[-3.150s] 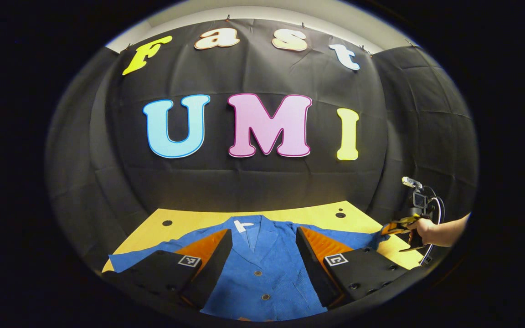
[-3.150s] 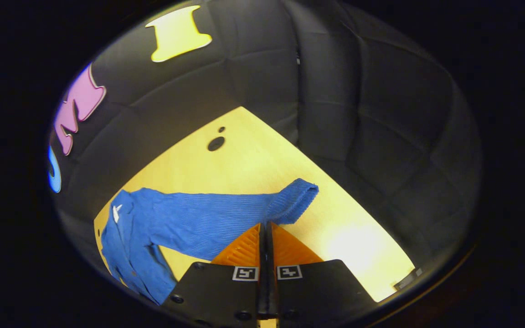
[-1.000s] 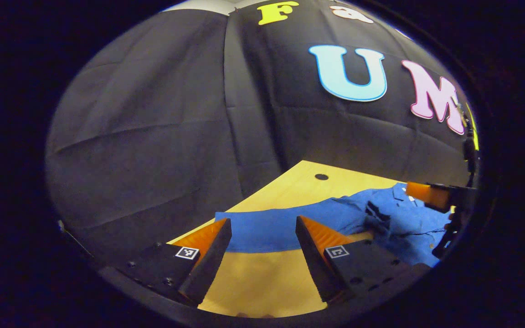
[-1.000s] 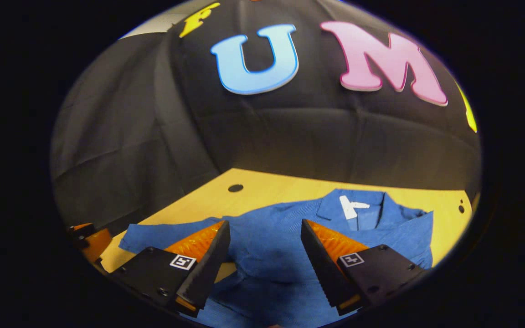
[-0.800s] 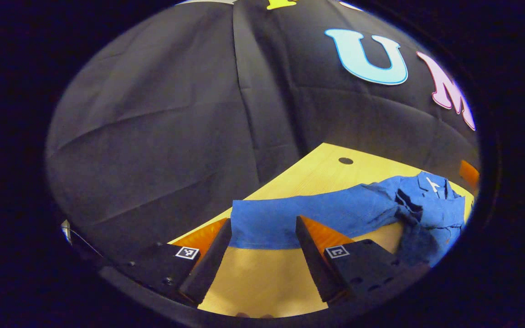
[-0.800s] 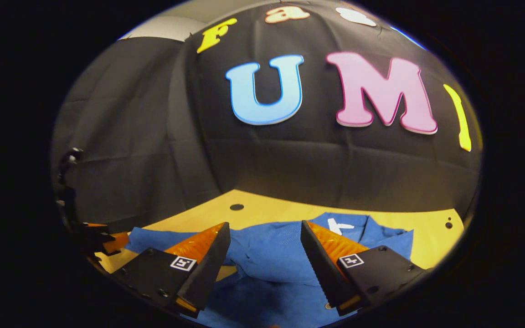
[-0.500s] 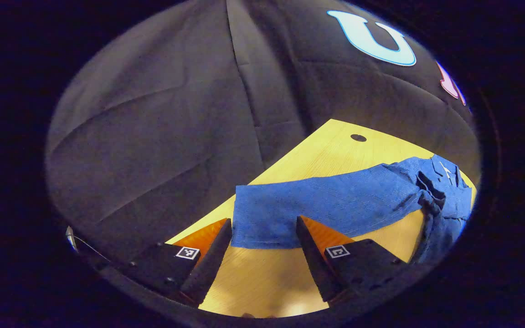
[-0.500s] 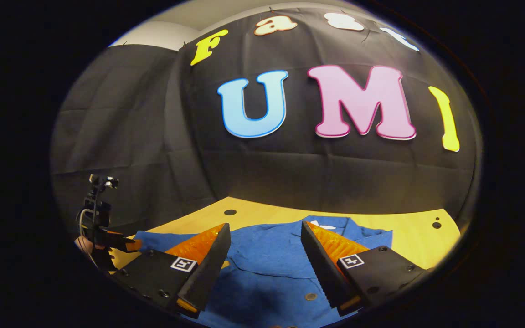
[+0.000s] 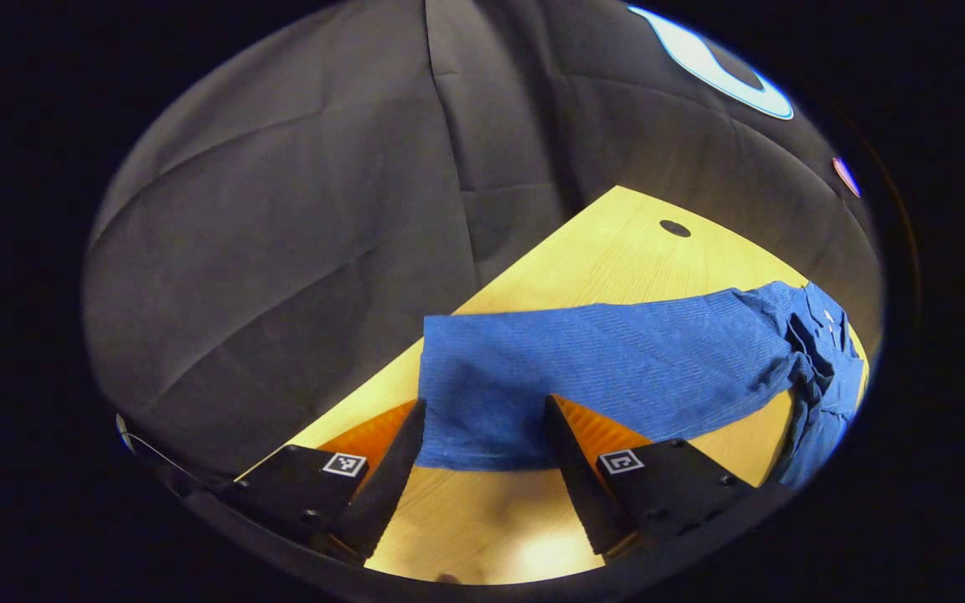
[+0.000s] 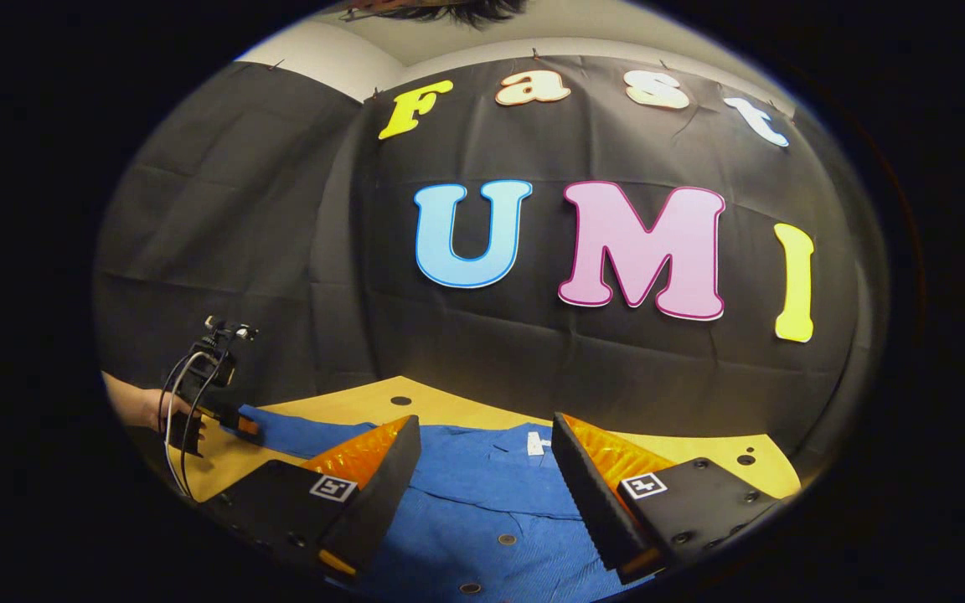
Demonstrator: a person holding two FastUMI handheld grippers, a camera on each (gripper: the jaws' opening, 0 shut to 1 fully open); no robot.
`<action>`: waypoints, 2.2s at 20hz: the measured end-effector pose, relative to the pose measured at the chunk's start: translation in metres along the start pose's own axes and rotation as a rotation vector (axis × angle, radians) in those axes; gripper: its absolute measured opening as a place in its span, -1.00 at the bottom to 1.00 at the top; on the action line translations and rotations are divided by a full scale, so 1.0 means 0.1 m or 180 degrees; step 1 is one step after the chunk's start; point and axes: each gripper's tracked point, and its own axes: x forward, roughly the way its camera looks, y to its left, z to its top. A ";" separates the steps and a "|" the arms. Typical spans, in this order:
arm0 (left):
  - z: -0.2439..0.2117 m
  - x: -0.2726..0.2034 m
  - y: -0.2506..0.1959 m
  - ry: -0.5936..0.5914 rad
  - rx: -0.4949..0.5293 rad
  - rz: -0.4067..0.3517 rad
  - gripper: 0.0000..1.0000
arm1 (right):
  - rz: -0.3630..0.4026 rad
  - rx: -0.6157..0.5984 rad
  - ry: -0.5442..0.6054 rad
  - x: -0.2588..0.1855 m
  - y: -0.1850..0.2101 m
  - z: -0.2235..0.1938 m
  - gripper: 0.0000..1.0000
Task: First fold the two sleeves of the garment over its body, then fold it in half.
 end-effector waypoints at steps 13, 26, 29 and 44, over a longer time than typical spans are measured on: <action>0.05 -0.01 -0.35 -0.0027 -0.0416 -0.0616 -1.00 | -0.0067 0.0279 0.0368 -0.05 -0.15 -0.37 0.96; 0.96 -1.03 -1.88 -0.0842 0.0079 -0.1225 -1.00 | -0.0441 0.0200 0.0477 -0.23 -0.77 -0.50 0.97; 1.06 -1.44 -2.59 -0.0975 0.0218 -0.1601 -1.00 | -0.0607 0.0132 0.0514 -0.32 -1.06 -0.55 0.97; -0.29 -2.33 -5.93 -0.0454 0.0869 -0.3035 -1.00 | -0.1747 0.0227 0.0848 -1.37 -2.58 -0.98 0.96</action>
